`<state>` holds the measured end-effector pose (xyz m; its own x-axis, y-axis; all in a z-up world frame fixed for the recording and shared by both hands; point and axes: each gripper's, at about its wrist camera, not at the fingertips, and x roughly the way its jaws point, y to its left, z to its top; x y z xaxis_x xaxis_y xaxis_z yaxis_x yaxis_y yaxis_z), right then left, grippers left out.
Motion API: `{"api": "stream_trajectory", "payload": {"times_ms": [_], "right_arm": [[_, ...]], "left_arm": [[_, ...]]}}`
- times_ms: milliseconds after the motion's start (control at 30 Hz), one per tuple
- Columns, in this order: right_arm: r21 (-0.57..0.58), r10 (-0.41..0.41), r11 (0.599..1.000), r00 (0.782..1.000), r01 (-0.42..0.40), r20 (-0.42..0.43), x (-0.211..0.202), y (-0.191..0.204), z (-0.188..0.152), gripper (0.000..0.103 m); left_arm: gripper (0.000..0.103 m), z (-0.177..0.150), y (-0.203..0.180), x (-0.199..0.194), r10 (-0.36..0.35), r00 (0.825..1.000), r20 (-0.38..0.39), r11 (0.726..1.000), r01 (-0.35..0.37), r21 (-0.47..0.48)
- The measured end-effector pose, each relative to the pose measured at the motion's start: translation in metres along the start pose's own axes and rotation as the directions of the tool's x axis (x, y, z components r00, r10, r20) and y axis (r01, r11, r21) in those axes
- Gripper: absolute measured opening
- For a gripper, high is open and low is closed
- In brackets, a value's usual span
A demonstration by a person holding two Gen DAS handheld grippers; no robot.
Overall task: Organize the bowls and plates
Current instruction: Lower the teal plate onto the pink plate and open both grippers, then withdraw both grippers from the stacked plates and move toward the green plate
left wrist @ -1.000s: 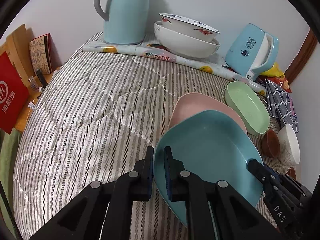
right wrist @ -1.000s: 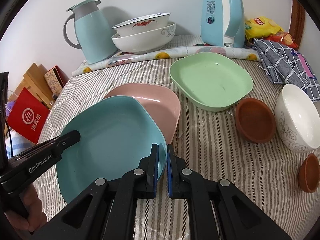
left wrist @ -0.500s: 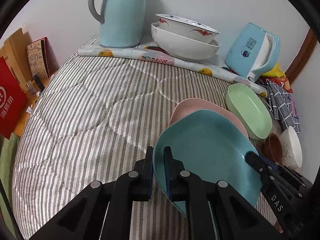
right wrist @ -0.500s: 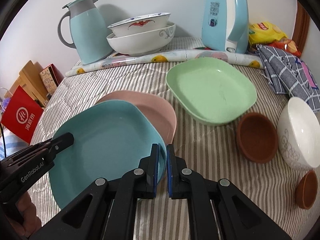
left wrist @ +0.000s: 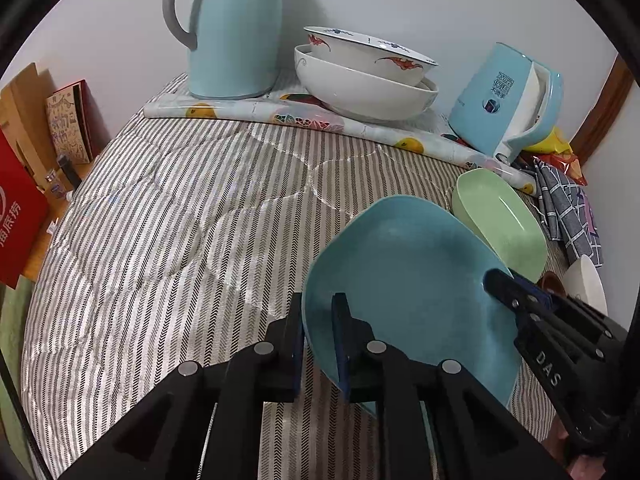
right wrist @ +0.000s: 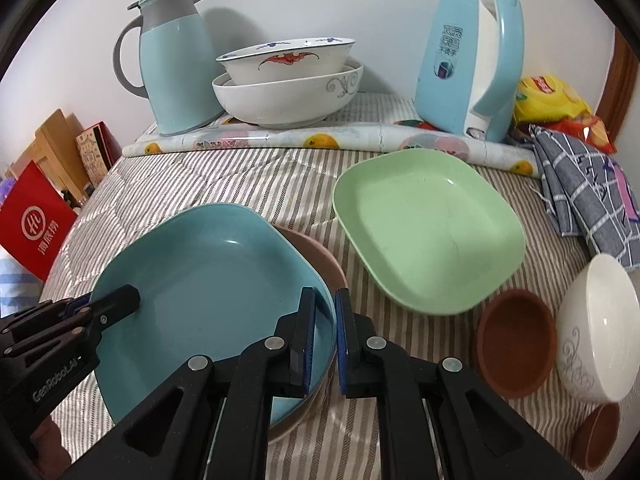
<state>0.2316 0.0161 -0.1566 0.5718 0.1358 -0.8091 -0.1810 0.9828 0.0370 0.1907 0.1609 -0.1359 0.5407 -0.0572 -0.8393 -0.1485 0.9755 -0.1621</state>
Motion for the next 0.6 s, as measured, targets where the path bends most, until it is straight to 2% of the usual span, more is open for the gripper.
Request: {"api": "stream_trajectory", "payload": {"times_ms": [100, 200, 233, 267, 333, 433, 600], "right_arm": [[-0.016, -0.009, 1.000, 1.000, 0.009, 0.006, 0.003, 0.001, 0.004, 0.012], [-0.022, -0.008, 1.000, 1.000, 0.008, 0.009, 0.004, 0.001, 0.006, 0.015], [-0.018, -0.005, 1.000, 1.000, 0.005, 0.010, 0.004, 0.000, 0.006, 0.021], [-0.011, 0.002, 1.000, 1.000, -0.002, 0.013, 0.003, -0.001, 0.007, 0.030], [0.002, 0.004, 1.000, 1.000, -0.004, 0.027, -0.001, -0.003, 0.006, 0.039], [0.009, 0.000, 1.000, 0.999, 0.000, 0.043, -0.010, -0.005, 0.005, 0.040], [0.042, 0.006, 0.999, 0.998, -0.009, 0.068, -0.031, -0.014, -0.002, 0.047]], "left_arm": [[0.015, 0.000, -0.001, 0.001, -0.009, 1.000, -0.010, 1.000, 0.009, 0.002], [0.026, -0.001, -0.001, 0.003, -0.003, 1.000, -0.028, 1.000, 0.003, 0.006], [0.032, -0.001, -0.001, 0.002, -0.006, 1.000, -0.025, 1.000, 0.007, 0.005], [0.034, -0.002, -0.001, 0.000, -0.006, 1.000, -0.020, 1.000, 0.006, 0.003], [0.036, -0.003, -0.001, -0.003, 0.001, 1.000, -0.020, 1.000, -0.001, 0.009], [0.039, -0.003, -0.001, -0.008, 0.011, 1.000, -0.016, 1.000, -0.011, 0.015], [0.043, -0.007, -0.005, -0.019, 0.023, 1.000, -0.009, 0.999, -0.022, 0.029]]}}
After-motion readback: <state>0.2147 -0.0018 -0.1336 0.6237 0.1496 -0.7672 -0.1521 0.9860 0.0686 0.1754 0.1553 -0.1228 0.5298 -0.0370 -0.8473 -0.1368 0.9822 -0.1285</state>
